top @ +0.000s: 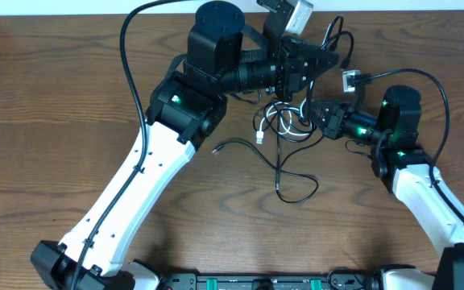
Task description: Untangle cables
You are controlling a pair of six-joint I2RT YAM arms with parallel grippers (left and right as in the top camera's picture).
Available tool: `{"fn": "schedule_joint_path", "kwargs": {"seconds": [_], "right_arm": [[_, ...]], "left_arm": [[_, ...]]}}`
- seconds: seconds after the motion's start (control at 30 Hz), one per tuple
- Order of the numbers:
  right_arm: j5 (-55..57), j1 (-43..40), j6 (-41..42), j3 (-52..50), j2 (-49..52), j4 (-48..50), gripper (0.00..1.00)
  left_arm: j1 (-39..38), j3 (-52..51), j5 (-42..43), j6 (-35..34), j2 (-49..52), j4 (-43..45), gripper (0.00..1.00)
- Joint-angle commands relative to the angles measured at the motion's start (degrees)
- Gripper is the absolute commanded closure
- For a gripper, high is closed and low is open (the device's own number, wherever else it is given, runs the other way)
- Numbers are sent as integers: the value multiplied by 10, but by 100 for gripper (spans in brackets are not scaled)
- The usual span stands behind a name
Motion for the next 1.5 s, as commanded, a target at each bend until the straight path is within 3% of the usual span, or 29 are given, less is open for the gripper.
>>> {"fn": "schedule_joint_path", "kwargs": {"seconds": [0.0, 0.33, 0.6, 0.8, 0.97, 1.47], "right_arm": [[10, -2, -13, 2, 21, -1, 99], [75, -77, -10, 2, 23, -128, 99], [75, -145, -27, 2, 23, -212, 99], [75, -160, -27, 2, 23, -219, 99], [75, -160, -26, 2, 23, -219, 99], [59, -160, -13, 2, 23, -213, 99]], "left_arm": [[0, 2, 10, 3, 0, 5, 92], [28, 2, 10, 8, 0, -71, 93], [125, 2, -5, 48, 0, -221, 93], [215, 2, -174, 48, 0, -375, 92], [262, 2, -291, 48, 0, -450, 92], [274, 2, -298, 48, 1, -482, 92]]}}
